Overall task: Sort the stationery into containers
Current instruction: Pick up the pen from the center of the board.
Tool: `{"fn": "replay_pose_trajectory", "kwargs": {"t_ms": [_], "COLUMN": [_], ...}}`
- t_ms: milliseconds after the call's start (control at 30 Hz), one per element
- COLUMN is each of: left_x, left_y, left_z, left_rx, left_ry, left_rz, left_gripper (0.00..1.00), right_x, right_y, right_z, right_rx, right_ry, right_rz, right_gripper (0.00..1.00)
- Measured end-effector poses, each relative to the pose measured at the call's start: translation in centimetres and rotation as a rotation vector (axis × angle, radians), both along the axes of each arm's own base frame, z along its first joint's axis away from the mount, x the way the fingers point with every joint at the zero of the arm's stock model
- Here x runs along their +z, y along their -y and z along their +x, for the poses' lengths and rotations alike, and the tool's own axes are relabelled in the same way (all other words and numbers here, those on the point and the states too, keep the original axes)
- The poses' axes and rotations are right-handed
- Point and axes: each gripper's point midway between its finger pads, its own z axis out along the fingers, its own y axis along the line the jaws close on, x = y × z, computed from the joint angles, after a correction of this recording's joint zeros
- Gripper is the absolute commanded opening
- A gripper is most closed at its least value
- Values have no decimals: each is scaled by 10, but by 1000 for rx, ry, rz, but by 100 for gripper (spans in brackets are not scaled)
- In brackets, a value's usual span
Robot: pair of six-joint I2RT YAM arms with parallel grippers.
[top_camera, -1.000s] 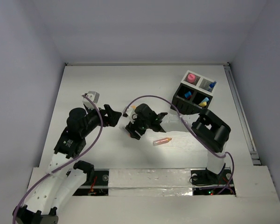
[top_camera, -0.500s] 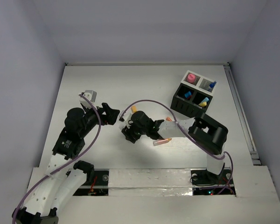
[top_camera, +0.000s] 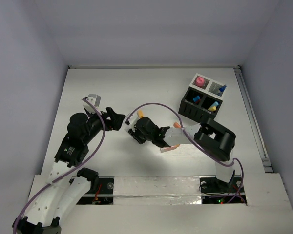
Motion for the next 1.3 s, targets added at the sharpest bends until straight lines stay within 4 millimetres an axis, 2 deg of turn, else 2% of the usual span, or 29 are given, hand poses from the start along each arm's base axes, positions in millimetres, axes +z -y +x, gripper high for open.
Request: {"fn": "replay_pose_trajectory", "kwargs": {"t_ms": [233, 400, 500, 700, 967, 1100, 1300], "left_x": [0, -2, -4, -11, -25, -30, -26], "left_y": [1, 3, 7, 23, 50, 55, 62], "left_z": [0, -1, -1, -3, -5, -3, 0], "left_rx": [-3, -16, -35, -114, -249, -271, -298], "left_ry": [-2, -13, -29, -82, -199, -230, -225], "left_rz": [-4, -9, -15, -46, -124, -153, -199], "left_gripper": [80, 80, 80, 77, 67, 64, 61], "right_x": [1, 5, 26, 92, 150, 169, 176], "right_y": [0, 17, 24, 27, 50, 57, 56], "right_z": [5, -4, -8, -15, -35, -44, -56], "right_rx": [-19, -21, -8, 45, 95, 119, 173], "right_ry": [28, 34, 50, 116, 152, 161, 144], "right_rz": [19, 14, 25, 96, 136, 164, 190], "right_gripper": [17, 15, 15, 14, 14, 14, 14]}}
